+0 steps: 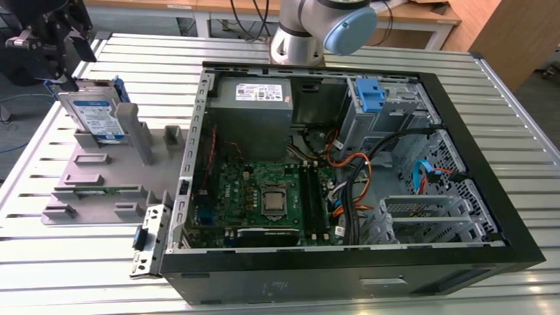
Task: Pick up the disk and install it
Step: 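Pick up the disk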
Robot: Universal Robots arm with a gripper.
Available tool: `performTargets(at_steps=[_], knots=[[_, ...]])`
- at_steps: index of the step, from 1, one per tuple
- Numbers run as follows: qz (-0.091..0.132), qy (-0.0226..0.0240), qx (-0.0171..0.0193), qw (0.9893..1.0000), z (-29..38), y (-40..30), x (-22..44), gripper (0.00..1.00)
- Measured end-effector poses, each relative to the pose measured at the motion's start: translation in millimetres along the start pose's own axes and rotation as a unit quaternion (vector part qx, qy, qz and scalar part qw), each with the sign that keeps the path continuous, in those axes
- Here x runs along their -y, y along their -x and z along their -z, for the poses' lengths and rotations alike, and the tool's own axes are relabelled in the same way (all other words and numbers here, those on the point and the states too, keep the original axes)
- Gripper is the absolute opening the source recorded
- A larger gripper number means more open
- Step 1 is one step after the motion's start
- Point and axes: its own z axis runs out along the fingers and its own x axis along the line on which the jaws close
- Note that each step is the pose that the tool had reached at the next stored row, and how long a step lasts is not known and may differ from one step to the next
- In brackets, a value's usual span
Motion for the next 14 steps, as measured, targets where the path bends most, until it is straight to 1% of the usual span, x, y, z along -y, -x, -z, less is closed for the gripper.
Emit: performTargets(at_steps=[2,7,14], knots=[[0.000,0.0001,-0.0001,1.0000,-2.4,-0.1,0.1,0.76],[0.002,0.0002,-0.0007,1.0000,-11.0,-0.7,0.3,0.76],[0.022,0.0013,-0.0025,0.9998,-20.7,-1.2,0.6,0.76]])
